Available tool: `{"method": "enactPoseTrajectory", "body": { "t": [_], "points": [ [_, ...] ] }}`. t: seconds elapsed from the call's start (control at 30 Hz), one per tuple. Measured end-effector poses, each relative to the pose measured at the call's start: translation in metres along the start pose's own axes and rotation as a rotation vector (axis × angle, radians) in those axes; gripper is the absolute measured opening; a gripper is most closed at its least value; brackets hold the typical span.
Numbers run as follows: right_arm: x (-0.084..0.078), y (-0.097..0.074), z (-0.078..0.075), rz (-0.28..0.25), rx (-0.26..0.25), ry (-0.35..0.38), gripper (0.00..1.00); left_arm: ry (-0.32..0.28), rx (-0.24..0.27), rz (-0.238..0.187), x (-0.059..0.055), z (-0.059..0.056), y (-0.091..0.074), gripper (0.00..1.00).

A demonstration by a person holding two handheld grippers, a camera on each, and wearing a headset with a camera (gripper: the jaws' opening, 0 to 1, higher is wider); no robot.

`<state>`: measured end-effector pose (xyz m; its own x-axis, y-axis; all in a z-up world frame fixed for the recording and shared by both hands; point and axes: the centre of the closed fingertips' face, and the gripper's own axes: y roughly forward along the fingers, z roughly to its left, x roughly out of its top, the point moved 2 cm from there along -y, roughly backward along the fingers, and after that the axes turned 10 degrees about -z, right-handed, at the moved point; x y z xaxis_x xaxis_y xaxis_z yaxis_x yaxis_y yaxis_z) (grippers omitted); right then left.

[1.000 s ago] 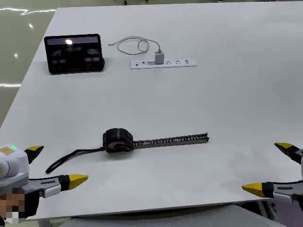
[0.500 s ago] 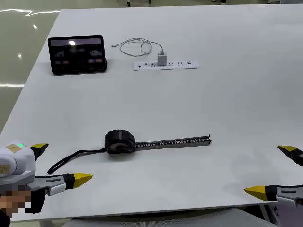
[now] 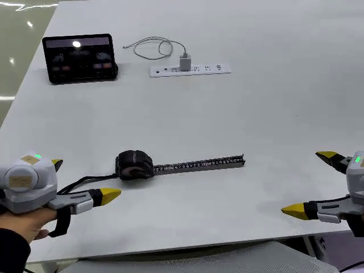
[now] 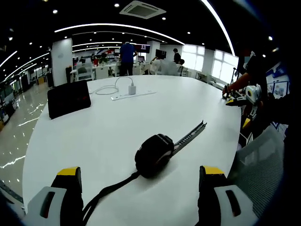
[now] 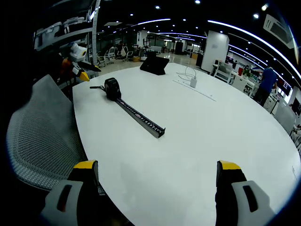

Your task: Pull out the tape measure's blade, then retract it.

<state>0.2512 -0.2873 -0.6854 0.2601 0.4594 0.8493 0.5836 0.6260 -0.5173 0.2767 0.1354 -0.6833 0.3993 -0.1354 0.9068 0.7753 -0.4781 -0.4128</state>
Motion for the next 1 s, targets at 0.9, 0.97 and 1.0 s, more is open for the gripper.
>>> {"method": "enactPoseTrajectory", "body": {
  "t": [0.9,0.97,1.0],
  "points": [
    [0.012,0.054,0.01,0.116,0.166,-0.152,1.0,-0.106,0.258,-0.161,0.002,-0.015,0.062,1.0],
    [0.012,0.06,0.01,0.13,0.188,-0.161,1.0,-0.131,0.275,-0.097,-0.012,-0.013,0.065,1.0],
    [0.012,0.063,0.008,0.134,0.194,-0.167,1.0,-0.122,0.282,-0.103,-0.014,-0.013,0.066,1.0]
  ]
}}
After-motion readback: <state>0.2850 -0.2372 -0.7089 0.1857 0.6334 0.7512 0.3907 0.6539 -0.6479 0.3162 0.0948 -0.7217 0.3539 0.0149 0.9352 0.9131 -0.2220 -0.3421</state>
